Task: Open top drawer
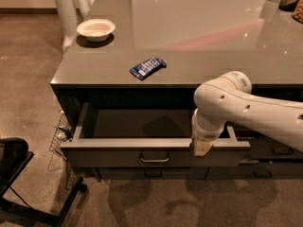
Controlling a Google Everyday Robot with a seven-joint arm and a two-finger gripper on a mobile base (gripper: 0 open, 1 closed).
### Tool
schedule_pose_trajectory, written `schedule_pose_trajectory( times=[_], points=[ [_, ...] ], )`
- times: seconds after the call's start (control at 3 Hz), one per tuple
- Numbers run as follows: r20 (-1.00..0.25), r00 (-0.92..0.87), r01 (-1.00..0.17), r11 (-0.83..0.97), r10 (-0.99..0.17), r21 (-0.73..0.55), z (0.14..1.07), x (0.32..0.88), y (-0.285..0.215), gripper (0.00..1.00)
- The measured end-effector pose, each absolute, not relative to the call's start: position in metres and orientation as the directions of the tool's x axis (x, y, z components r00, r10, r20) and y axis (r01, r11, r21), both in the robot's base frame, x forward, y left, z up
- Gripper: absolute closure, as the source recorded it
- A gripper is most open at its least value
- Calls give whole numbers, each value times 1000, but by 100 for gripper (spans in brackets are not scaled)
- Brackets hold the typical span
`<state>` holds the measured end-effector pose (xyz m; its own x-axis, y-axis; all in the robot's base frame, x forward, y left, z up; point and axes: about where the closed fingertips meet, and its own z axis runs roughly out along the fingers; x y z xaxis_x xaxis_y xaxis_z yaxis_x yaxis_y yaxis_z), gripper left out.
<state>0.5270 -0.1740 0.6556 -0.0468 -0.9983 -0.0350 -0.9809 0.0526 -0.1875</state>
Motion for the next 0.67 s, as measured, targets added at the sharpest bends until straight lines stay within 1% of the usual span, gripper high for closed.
schedule_pose_trajectory(
  times=[0.67],
  points=[
    [-35,-48,-981,54,-998,-185,654,527,-174,100]
  ],
)
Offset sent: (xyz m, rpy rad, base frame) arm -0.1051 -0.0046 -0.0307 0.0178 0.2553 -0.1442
